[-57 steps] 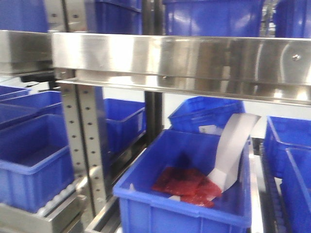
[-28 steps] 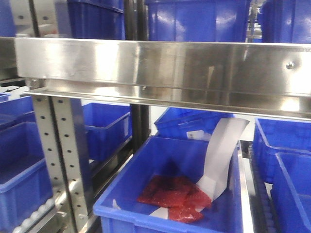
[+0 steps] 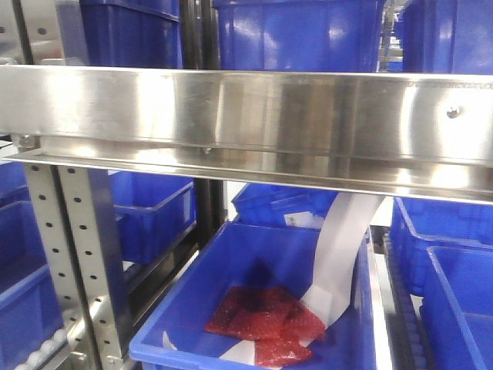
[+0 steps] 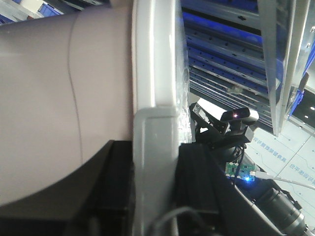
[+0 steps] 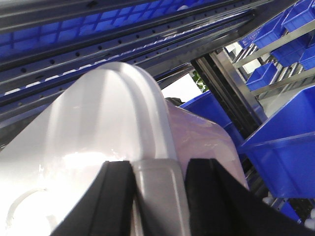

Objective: Grab white bin and place on right shelf
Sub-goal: 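Raise the held bin above the upper shelf with both grippers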

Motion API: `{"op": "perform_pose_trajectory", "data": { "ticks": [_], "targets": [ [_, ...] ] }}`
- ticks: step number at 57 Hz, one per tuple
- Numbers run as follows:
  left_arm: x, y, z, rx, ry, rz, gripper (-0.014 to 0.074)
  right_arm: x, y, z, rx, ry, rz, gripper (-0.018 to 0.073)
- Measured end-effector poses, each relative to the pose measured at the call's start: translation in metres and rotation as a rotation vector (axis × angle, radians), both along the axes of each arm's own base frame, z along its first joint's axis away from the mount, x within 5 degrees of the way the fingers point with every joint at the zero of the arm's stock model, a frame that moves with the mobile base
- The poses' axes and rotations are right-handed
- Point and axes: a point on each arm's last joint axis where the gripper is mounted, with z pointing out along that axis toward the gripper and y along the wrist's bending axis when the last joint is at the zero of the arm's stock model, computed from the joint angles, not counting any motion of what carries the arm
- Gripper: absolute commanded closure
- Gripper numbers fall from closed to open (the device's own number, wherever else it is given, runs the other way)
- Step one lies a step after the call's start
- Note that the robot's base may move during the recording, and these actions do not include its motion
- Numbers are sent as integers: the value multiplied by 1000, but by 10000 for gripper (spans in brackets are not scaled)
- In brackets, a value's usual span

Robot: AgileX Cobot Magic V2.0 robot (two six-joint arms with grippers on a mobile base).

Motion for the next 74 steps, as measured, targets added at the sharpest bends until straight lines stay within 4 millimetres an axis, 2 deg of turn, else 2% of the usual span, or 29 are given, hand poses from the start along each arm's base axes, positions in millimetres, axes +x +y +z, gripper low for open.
{"op": "perform_pose_trajectory", "data": {
  "ticks": [74],
  "targets": [
    [0, 0, 0, 0, 0, 2, 713, 2, 0, -2, -1, 5, 9, 499]
  ]
}}
